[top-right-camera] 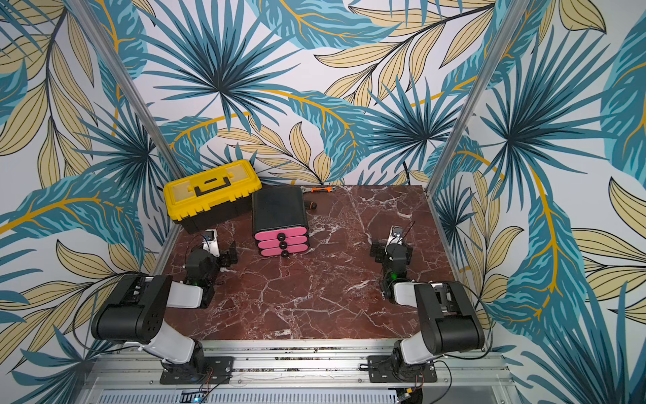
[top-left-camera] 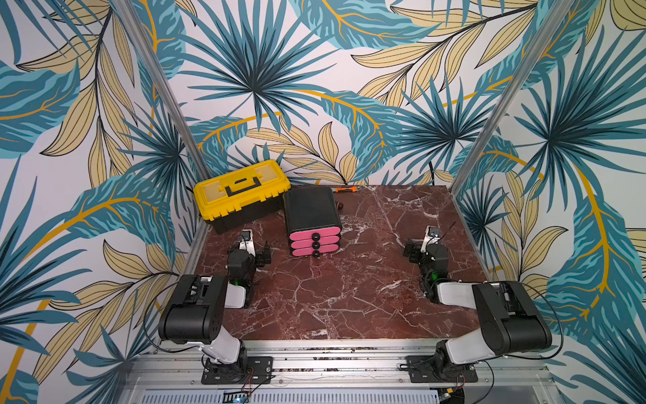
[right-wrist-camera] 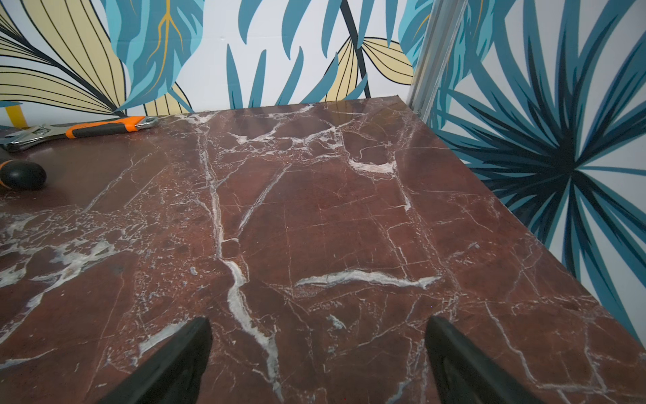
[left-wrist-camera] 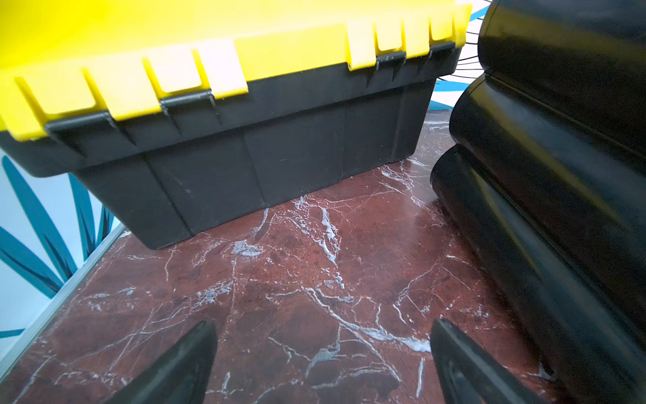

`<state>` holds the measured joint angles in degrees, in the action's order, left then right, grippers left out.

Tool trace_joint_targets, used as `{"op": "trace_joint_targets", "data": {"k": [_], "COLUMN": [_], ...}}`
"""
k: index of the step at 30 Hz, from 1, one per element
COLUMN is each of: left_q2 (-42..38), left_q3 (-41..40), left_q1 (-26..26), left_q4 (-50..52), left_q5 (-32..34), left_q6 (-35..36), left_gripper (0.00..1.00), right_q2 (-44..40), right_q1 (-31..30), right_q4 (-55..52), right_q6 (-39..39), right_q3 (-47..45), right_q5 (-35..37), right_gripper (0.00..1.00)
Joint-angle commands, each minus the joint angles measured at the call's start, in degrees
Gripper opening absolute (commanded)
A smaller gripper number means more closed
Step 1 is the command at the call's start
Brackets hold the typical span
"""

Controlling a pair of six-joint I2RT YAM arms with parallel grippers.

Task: Take the cookies out of the drawer
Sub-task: Adjust the storage box at the center of the board.

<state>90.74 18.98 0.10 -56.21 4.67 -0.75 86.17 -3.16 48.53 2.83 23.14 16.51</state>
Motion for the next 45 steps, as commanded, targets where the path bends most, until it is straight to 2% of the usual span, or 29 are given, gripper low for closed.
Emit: {"op": "trace_joint_targets", "data": {"k": [1,3,4,6,9,11,13,16,19,21,24,29,34,45], "left_q2": [-4.37,-10.06,-14.70,-24.73,-36.24,-39.99,-41.14,-38.31,-31.91,-27.52,-22.07,-15.13,-10.81,-3.82], "left_q3": [-2.61,-4.99,-5.01,-2.09,6.22,10.34,14.03,20.47,27.14,30.56,33.37,34.18,35.32,39.26], "left_q1": [0.41,-0.75,-1.66,-2.01,-2.26,-2.40,-2.47,-2.79,-3.87,-5.11,-6.44,-7.73,-9.24,-10.63], "left_q4": [-6.00,-5.61,-1.31,15.23,41.56,50.91,55.70,59.94,61.45,62.50,62.71,56.28,51.72,53.22], "left_q5": [3.12,8.23,11.30,12.22,10.38,7.54,0.29,-13.40,-26.17,-30.24,-32.36,-33.62,-34.46,-41.53], "left_q6": [-0.76,-1.21,-2.33,-7.54,-17.36,-24.30,-28.08,-32.74,-33.20,-32.86,-33.22,-36.73,-38.87,-38.70], "left_gripper": [1.00,1.00,1.00,1.00,1.00,1.00,1.00,1.00,1.00,1.00,1.00,1.00,1.00,1.00], "right_q2": [-5.14,-11.04,-13.39,-16.50,-20.67,-23.21,-25.41,-29.08,-32.95,-34.88,-36.06,-34.34,-27.74,-11.41], "right_q1": [0.04,0.06,0.08,0.04,-0.01,-0.01,-0.18,-1.04,-3.16,-5.00,-8.70,-15.43,-20.34,-30.31], "right_q4": [-3.74,-20.89,-30.08,-42.25,-51.94,-55.75,-56.74,-52.20,-44.77,-40.81,-36.07,-31.23,-23.05,-5.12], "right_q6": [-1.31,3.25,5.25,10.65,16.55,20.69,24.21,31.64,38.51,41.74,44.80,45.89,48.15,52.36], "right_q3": [0.58,5.92,9.24,13.70,16.17,16.76,16.31,12.79,7.97,5.82,4.08,3.94,5.35,9.89], "right_q5": [-2.09,0.43,1.28,1.59,-6.17,-14.54,-22.71,-31.49,-34.06,-34.09,-33.21,-29.96,-30.06,-26.98], "right_gripper": [0.99,1.00,0.99,0.99,1.00,0.99,0.99,0.99,1.00,0.99,0.99,0.99,0.97,0.91]}}
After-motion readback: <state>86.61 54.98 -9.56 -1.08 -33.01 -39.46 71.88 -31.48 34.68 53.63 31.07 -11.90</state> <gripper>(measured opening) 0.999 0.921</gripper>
